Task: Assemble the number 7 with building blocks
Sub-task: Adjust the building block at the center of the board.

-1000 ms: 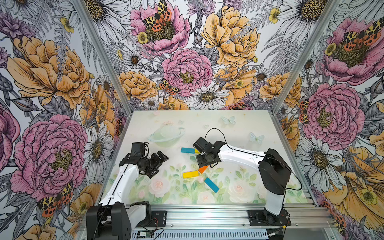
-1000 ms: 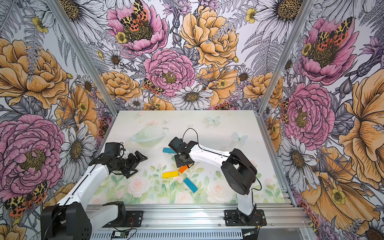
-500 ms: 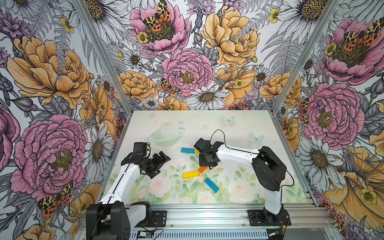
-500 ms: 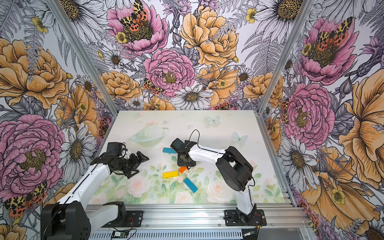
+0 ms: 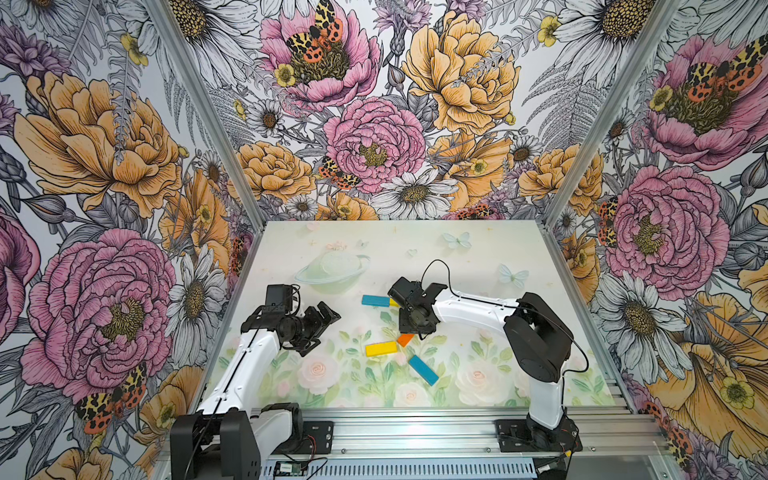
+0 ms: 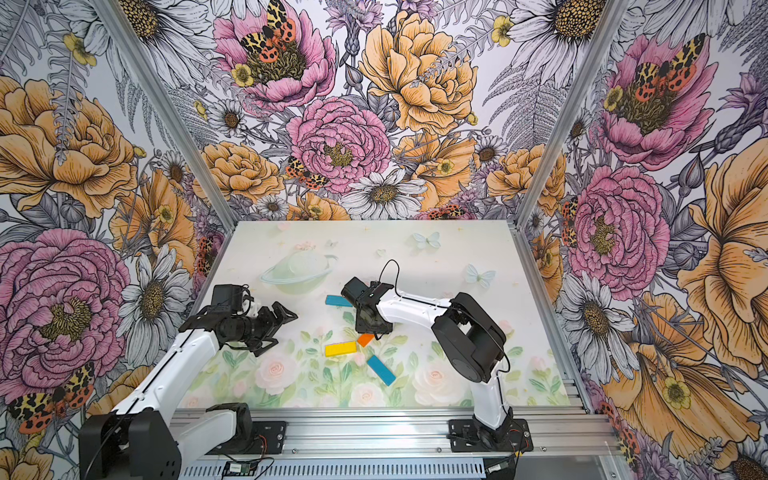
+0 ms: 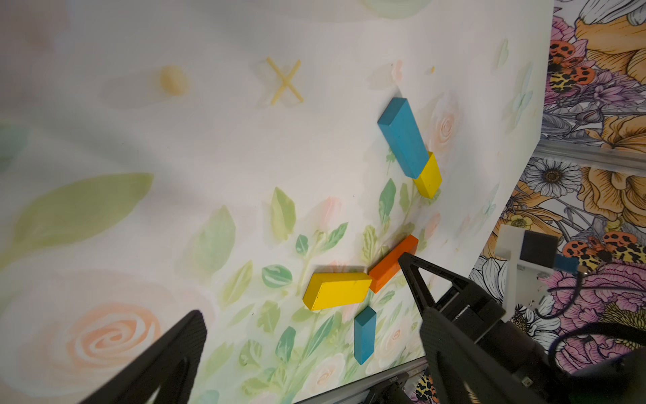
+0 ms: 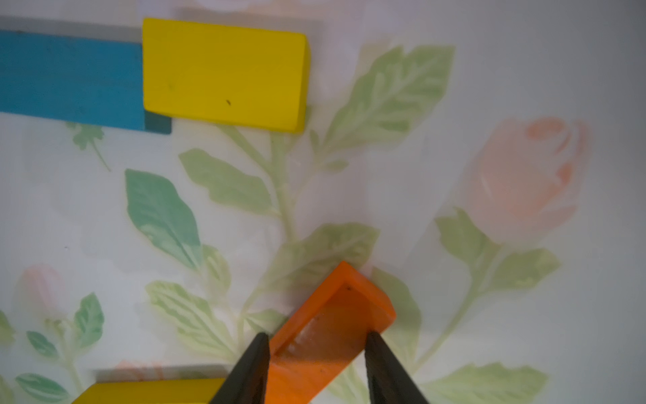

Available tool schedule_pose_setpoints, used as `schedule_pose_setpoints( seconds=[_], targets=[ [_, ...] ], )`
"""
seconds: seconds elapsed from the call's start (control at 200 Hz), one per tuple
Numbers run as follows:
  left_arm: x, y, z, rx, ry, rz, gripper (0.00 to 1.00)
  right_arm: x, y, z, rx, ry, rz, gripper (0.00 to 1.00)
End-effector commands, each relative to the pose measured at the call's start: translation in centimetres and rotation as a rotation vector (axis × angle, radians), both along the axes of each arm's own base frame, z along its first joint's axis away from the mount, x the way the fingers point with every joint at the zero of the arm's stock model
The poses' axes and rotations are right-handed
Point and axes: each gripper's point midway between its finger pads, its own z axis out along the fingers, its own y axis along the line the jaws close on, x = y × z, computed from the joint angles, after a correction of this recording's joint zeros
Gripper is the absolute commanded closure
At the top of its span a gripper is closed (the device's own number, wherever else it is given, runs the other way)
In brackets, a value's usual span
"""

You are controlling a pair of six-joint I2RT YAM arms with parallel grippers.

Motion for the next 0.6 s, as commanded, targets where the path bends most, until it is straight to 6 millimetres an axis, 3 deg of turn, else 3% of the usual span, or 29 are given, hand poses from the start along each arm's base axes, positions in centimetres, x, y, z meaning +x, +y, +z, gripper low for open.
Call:
schedule_pose_setpoints(
  seconds=[0.0, 0.315, 0.595],
  targets=[
    [0.4, -0.3, 0.6, -0.008, -0.033, -0.005, 0.01, -1.0, -0.8, 0.1, -0.035, 0.010, 0.006, 0.52],
    [0.1, -0.4, 0.5, -0.010, -0.036, -0.010, 0.01, -0.9, 0.4, -1.1, -0.040, 0.026, 0.021, 0.52],
    [0.0, -0.4, 0.9, -0.013, -0.050, -0.012, 0.01, -0.2, 2.2, -1.2, -0.016, 0.030, 0.040, 0.60]
  ],
)
